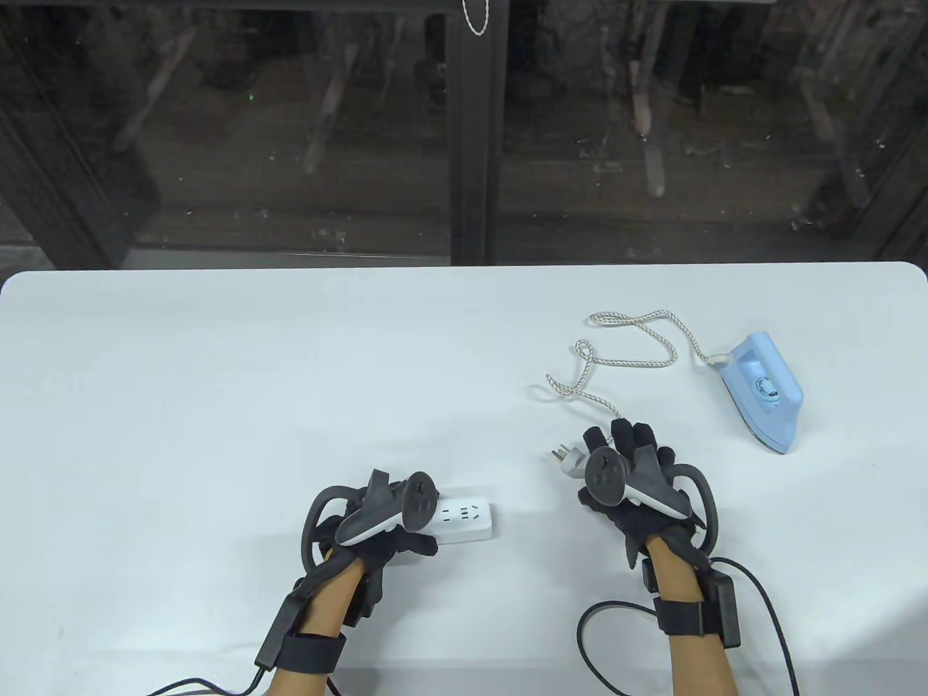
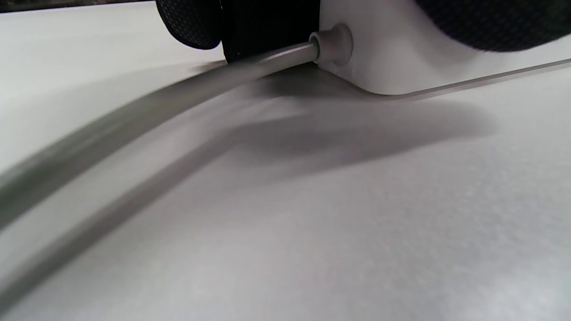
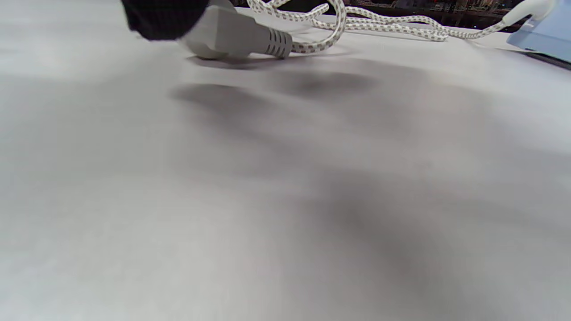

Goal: Plug the electric iron into the power strip

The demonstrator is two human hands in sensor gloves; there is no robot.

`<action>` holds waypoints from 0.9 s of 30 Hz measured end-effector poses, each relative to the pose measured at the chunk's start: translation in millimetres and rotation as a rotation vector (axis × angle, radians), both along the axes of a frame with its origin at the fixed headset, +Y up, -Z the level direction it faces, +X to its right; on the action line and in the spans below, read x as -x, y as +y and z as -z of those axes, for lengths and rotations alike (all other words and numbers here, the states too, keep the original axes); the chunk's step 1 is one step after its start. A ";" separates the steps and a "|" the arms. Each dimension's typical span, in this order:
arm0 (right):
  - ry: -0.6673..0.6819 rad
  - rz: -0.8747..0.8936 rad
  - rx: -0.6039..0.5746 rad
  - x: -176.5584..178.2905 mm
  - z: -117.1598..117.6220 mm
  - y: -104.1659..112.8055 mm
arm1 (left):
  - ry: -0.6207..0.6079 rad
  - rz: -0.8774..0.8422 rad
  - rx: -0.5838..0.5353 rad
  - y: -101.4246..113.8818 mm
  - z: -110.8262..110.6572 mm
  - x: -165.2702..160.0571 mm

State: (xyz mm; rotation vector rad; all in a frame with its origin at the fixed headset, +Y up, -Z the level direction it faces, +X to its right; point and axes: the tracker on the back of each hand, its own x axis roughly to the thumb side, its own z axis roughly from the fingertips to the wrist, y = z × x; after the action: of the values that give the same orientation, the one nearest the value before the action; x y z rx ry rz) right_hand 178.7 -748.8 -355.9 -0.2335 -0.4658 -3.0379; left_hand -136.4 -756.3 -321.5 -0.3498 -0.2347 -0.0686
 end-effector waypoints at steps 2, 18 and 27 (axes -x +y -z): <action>0.012 0.002 0.017 4.7 9.1 -0.8 | 0.006 -0.019 0.018 -0.9 1.2 1.9; 0.162 0.416 0.018 56.8 2.7 20.4 | 0.032 -0.059 0.018 -3.4 -0.3 4.6; 0.277 0.501 0.221 92.7 0.4 12.5 | 0.040 -0.061 0.013 -4.4 -1.0 4.1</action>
State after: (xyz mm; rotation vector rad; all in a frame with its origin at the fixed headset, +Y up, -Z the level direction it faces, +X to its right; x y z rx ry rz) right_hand 86.0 -736.3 -356.3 -0.8951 -0.8270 -3.3331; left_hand -140.5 -760.7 -320.5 -0.3565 -0.2063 -0.0002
